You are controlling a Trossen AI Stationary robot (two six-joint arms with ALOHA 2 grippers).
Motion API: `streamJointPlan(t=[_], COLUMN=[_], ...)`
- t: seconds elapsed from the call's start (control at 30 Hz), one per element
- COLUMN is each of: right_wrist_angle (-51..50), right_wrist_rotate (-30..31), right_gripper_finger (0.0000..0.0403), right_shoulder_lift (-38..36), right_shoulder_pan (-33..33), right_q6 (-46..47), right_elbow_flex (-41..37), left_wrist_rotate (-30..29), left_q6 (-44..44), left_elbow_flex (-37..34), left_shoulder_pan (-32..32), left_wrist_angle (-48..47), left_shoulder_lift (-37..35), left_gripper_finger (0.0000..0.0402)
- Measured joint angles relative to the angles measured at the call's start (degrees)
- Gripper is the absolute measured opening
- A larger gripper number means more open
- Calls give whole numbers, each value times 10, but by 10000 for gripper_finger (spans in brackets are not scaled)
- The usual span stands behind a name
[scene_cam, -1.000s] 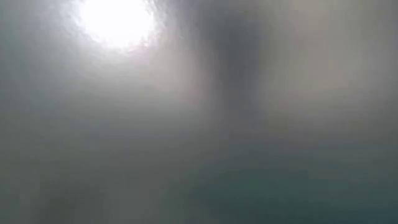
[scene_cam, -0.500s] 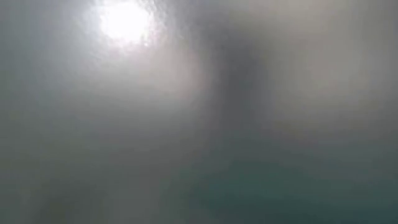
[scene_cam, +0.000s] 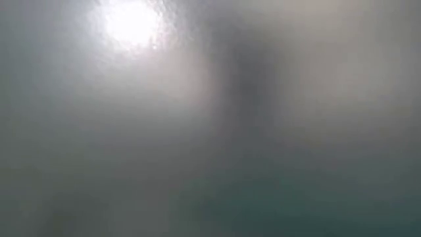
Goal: Sort silverware by color (type)
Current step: Put the black spoon into the yellow bin
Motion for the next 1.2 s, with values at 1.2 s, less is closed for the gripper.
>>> streamJointPlan(t=[1.2], right_wrist_angle=[94], right_wrist_rotate=[133], right_gripper_finger=[116], right_shoulder_lift=[2], right_shoulder_pan=[-104], right_q6=[14], right_elbow_flex=[-6], left_wrist_rotate=[-111], left_q6=[-871], left_elbow_flex=[-592], left_shoulder_pan=[-567], left_wrist_angle=[145], left_shoulder_lift=[-634], left_gripper_finger=[2])
